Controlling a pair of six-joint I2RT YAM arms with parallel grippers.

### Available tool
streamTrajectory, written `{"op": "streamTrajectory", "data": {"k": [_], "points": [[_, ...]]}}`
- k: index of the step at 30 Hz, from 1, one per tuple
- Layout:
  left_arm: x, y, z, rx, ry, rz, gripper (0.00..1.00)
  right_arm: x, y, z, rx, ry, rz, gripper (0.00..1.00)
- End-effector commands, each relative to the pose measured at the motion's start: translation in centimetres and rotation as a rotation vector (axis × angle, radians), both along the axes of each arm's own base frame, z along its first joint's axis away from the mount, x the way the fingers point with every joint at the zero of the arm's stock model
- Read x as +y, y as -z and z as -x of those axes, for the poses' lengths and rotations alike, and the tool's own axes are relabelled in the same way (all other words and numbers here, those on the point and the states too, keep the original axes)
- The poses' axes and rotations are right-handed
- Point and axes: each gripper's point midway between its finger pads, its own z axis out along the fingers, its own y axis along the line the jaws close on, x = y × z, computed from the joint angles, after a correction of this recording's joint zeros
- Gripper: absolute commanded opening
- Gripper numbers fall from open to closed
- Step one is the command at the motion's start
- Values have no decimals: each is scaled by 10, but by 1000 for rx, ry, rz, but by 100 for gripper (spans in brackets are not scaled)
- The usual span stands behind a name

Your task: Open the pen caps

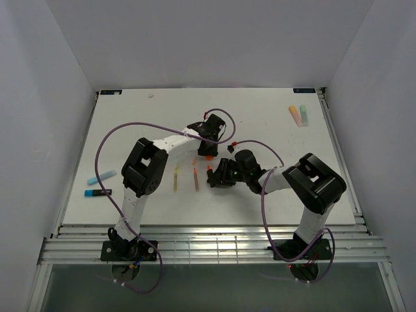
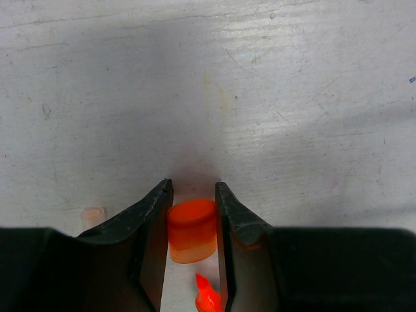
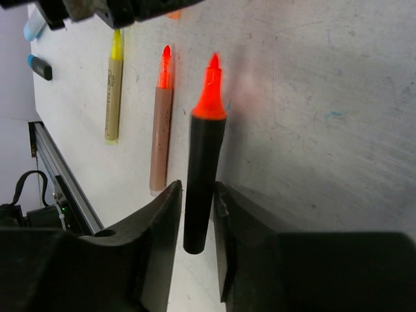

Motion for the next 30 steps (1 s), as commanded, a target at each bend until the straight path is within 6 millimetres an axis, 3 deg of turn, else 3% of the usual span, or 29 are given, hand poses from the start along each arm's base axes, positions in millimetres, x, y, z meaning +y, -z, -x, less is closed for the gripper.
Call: {"op": "streamTrajectory", "data": {"k": [1,6,14,22,26,30], "points": [[5,0,-5,-14,-29,2,40,3,-4,-7,-16,0,-2,36],[7,6,-3,-3,-37,2,43,1,-1,-6,-16,-1,17,43],[13,11,-1,9,-55,-7,53,-1,-1,-9,-26,9,24,44],[16,1,-6,-16,-63,-1,55,-8,-14,-13,-75,23,30,44],[18,-27,-16,-93,-92,13,58,-15,-24,-17,-108,23,33,51],[25,-80,-32,-202,-113,27,64,-21,-31,-23,-137,9,34,62]]}}
